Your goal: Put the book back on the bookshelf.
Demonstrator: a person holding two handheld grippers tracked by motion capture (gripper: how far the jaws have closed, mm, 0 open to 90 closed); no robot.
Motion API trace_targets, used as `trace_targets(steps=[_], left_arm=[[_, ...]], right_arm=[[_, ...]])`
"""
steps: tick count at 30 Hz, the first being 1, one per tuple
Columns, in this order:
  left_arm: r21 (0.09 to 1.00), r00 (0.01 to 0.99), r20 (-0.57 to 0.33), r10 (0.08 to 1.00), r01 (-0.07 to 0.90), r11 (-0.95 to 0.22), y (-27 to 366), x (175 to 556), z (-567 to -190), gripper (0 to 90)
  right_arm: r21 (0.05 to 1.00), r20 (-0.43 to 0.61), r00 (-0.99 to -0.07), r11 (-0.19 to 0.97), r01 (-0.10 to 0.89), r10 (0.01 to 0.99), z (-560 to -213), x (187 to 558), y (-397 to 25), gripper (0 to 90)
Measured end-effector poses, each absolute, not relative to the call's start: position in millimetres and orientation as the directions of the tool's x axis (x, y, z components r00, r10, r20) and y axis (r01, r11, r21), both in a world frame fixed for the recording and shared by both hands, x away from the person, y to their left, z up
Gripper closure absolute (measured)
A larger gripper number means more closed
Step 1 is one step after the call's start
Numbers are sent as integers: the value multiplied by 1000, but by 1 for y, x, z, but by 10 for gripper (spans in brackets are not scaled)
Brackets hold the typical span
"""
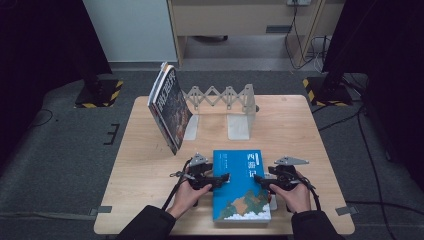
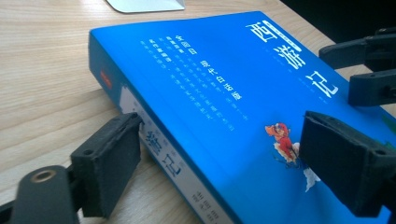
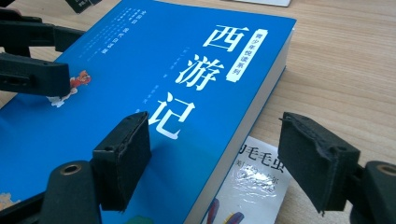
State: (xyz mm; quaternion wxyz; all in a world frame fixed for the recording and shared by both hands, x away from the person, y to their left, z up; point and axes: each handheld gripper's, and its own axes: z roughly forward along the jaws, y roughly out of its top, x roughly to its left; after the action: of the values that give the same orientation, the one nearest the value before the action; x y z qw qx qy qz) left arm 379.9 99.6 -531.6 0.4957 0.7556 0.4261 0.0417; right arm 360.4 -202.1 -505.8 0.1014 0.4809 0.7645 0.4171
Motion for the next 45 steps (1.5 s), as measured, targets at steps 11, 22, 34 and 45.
trace_targets(steps=[11,22,34,45], left_arm=[[728,579,-473,664,682,-75,98,389,-542,14],[728,567,-469,677,682,-67,94,391,-542,0],[722,539,-497,680,692,-20,97,393,-543,37],[728,540,-477,693,685,-33,92,392,-543,16]], right_arm=[[724,285,-514,170,669,809,-509,362,-200,245],[715,316,-510,152,682,800,-511,364,-198,248],[708,341,-503,135,693,794,-513,365,-196,250],[709,349,-504,129,694,790,-514,365,-194,252]])
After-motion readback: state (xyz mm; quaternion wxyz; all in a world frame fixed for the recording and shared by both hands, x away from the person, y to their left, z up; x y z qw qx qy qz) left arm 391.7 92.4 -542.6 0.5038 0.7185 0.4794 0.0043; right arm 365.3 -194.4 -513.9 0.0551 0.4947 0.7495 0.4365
